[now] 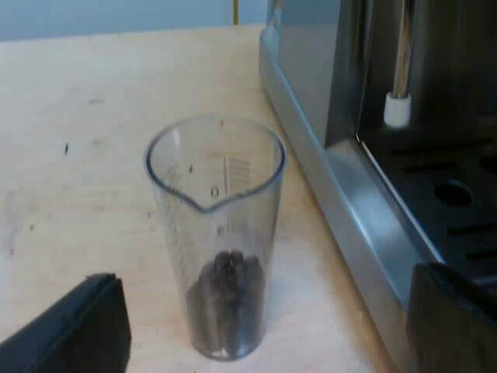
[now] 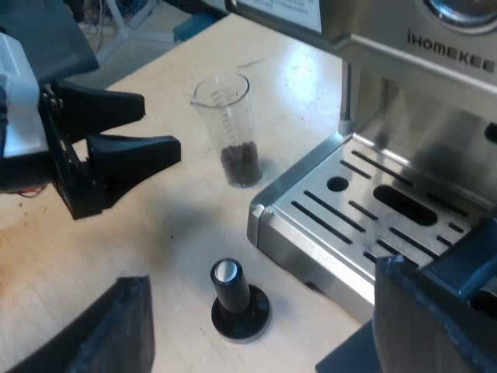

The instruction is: Pour the beans into the coffee machine

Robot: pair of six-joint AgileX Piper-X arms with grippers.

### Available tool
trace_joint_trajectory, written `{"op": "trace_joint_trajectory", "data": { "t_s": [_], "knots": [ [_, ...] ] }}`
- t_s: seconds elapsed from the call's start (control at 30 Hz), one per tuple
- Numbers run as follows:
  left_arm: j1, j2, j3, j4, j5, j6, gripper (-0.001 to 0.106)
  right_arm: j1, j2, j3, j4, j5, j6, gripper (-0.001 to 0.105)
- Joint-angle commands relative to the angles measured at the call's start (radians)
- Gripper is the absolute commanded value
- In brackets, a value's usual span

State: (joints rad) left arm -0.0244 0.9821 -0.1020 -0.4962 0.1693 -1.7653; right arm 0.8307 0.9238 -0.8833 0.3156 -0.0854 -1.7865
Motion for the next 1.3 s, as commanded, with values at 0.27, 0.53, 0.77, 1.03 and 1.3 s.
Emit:
{"op": "trace_joint_trajectory", "data": {
  "t_s": [0.27,0.53,0.77,1.03,1.3],
  "knots": [
    [-0.004,0.159,-0.006,-0.159,-0.017,-0.009,0.075,0.002,-0.002,-0.007,-0.051,0.000,-0.005,0.062],
    [-0.004,0.331,-0.037,-0.286,-0.017,-0.009,0.075,0.002,-0.002,-0.007,-0.051,0.000,-0.002,0.062],
    [-0.004,0.481,-0.108,-0.354,-0.017,-0.009,0.075,0.002,-0.002,-0.007,-0.051,0.000,0.018,0.062],
    [-0.004,0.595,-0.171,-0.416,-0.017,-0.011,0.075,0.002,-0.002,-0.007,-0.051,0.000,0.018,0.062],
    [-0.004,0.636,-0.219,-0.415,-0.017,-0.011,0.075,0.002,-0.002,-0.007,-0.051,0.000,0.018,0.062]
  ]
}}
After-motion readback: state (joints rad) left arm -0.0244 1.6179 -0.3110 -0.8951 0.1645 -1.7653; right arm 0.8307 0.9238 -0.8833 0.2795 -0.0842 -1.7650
